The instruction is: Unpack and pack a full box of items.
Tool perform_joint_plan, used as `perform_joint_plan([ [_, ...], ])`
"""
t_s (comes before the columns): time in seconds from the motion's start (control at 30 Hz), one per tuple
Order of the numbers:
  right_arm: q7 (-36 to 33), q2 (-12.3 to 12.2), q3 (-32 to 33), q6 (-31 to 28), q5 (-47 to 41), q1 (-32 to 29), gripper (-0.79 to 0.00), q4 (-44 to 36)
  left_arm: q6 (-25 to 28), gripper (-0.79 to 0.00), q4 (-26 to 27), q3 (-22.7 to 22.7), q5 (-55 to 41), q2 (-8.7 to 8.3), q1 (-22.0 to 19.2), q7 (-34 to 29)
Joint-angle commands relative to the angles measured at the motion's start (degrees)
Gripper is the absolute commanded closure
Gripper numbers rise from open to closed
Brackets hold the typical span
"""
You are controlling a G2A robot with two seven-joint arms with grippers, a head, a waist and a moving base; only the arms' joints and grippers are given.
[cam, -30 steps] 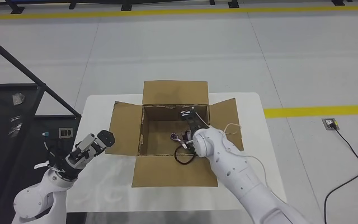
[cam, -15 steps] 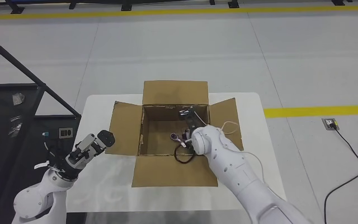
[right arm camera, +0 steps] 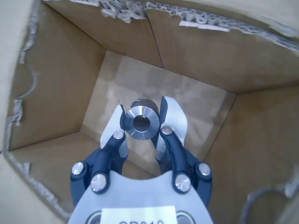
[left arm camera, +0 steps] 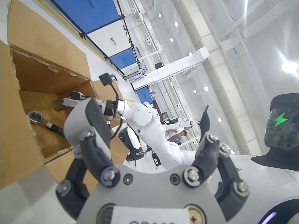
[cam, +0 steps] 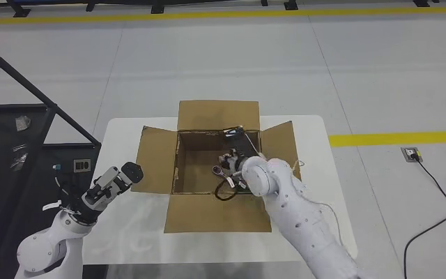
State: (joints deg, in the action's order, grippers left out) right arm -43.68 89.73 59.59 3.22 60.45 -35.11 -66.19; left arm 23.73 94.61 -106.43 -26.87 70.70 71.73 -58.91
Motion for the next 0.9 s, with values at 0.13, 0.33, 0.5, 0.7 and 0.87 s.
perform_joint_plan([
  [0.13, 0.1, -3.0, 8.3, -3.0, 3.5, -14.8, 0.000, -25.4, 0.0, -0.785, 0.0, 0.0, 0.0, 0.00, 0.0, 0.0],
  [0.33, 14.0, -4.4, 16.8, -2.3, 7.3, -22.8, 0.000, -37.4, 0.0, -0.785, 0.0, 0.0, 0.0, 0.00, 0.0, 0.0],
  [0.5, 24.4, -5.0, 24.1, 1.0, 8.5, -24.3, 0.000, -36.4, 0.0, -0.785, 0.0, 0.0, 0.0, 0.00, 0.0, 0.0],
  [0.7, 19.8, -6.0, 30.8, 3.8, 10.7, -22.1, 0.000, -29.8, 0.0, -0.785, 0.0, 0.0, 0.0, 0.00, 0.0, 0.0],
  [0.87, 11.9, -7.0, 33.7, 3.1, 14.2, -20.7, 0.000, -22.4, 0.0, -0.785, 0.0, 0.0, 0.0, 0.00, 0.0, 0.0],
])
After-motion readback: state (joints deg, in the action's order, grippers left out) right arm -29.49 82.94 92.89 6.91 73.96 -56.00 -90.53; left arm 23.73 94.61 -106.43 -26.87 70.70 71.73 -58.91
